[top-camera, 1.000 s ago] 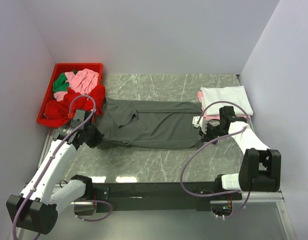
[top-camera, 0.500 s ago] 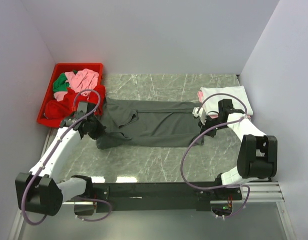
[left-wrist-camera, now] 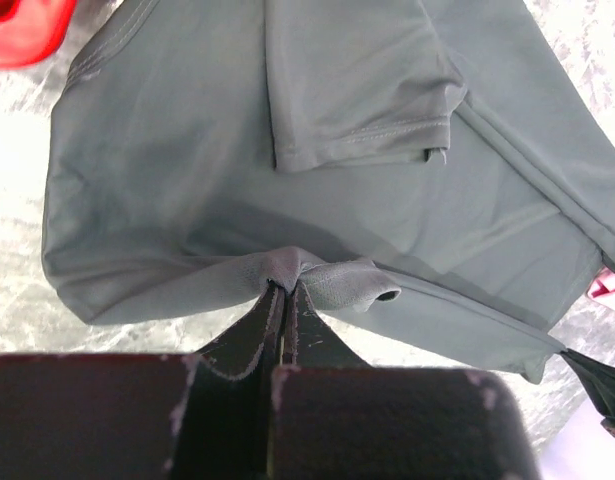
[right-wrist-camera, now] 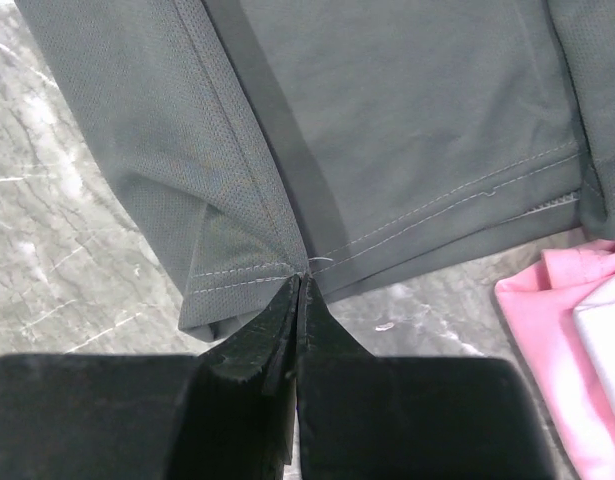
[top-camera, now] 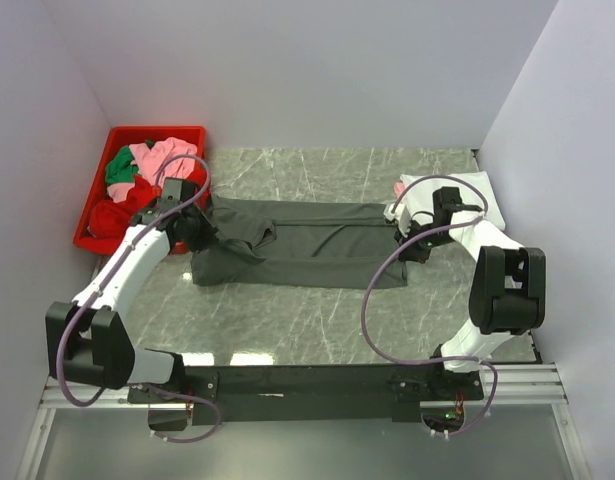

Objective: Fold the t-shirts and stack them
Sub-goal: Fold the tshirt

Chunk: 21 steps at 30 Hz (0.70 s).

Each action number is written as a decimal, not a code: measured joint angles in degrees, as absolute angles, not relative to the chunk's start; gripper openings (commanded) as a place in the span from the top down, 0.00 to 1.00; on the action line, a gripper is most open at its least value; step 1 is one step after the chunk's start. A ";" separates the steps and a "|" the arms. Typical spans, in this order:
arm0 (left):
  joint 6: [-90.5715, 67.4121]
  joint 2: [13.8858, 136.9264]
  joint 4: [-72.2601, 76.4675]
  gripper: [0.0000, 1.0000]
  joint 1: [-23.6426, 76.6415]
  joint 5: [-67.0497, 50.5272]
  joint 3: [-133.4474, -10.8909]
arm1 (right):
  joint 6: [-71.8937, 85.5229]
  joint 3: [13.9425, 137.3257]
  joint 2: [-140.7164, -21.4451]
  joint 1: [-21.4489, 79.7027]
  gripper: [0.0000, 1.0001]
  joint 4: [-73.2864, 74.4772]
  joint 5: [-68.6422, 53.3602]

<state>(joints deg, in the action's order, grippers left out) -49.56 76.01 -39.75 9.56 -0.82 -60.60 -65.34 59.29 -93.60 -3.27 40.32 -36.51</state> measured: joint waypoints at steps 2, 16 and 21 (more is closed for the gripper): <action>-49.15 77.52 -39.51 1.00 9.56 -0.82 -61.58 | -65.21 60.29 -94.50 -3.27 1.00 40.75 -36.34; -46.41 87.09 -37.41 1.00 9.30 -0.78 -67.94 | -64.97 64.90 -97.76 -3.27 1.00 41.85 -35.73; -44.12 89.52 -37.56 1.00 9.28 -0.71 -69.10 | -64.71 64.93 -97.93 -3.27 1.00 41.85 -35.57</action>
